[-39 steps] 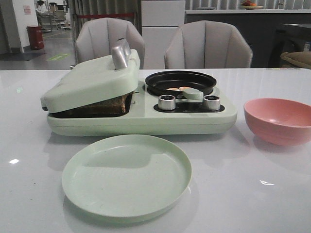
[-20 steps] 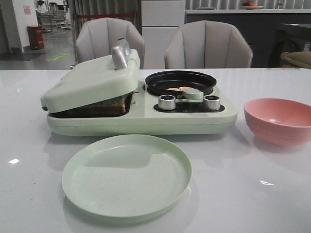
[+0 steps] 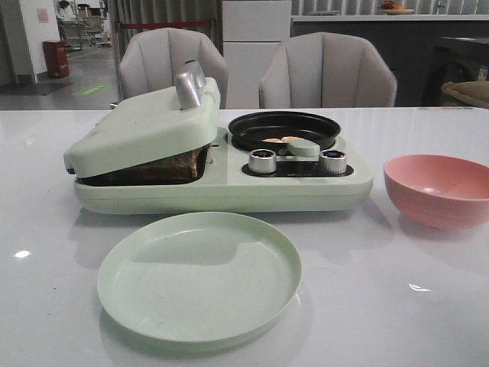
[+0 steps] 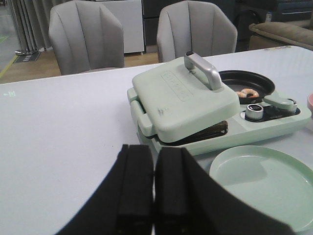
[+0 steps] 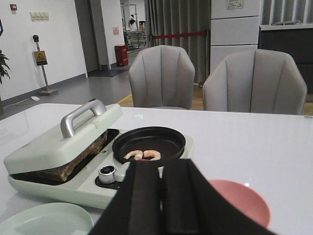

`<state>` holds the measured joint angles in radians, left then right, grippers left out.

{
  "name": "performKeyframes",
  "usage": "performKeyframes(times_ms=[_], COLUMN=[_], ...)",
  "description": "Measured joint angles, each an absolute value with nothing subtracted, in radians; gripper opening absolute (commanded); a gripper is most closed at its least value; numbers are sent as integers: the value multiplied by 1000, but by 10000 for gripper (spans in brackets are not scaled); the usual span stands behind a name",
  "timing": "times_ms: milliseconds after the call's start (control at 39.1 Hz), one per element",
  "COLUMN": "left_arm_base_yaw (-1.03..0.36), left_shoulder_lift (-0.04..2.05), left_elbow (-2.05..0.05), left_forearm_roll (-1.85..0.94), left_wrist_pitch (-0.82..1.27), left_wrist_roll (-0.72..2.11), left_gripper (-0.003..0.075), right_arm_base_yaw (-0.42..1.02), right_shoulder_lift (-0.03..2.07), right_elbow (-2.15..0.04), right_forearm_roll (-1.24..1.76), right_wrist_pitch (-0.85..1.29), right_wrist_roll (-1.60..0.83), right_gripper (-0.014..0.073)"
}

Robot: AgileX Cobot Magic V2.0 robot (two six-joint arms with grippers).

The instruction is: Make breakfast with bread and shrimp

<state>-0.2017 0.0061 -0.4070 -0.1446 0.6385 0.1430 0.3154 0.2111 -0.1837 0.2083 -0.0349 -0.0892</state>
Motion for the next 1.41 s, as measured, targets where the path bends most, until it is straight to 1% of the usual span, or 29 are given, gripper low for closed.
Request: performKeyframes(times_ms=[205,307,435,639,971,1227,1406], left_arm_base_yaw=[-202,-191,-137,-62,-52,-52,-52], left_shoulder_lift=[6,6,6,6,-5,-5,-5], left_elbow=[-385,-341,-258,-144,-10,4,4], left_forearm_roll=[-135,-121,-54,18,83,92,88], left_wrist_pitch=[618,548,414,311,156,56,38], left_wrist_roll=[143,120,26,-44,-135,-184,-189], left_gripper=[114,114,114,114,114,114,114], right_arm_base_yaw=[315,315,315,315,315,315,315], right_shoulder_lift=[211,211,211,211,209,209,209], right_elbow=[-184,-184,-184,-184,-182,-180,-180], right_forearm_roll=[208,208,208,208,208,208,208], right_wrist_pitch=[-35,-35,-35,-35,-35,-35,-35], right_wrist_roll=[-89,-89,-89,-89,-89,-90,-90], right_gripper=[154,154,154,154,154,154,154])
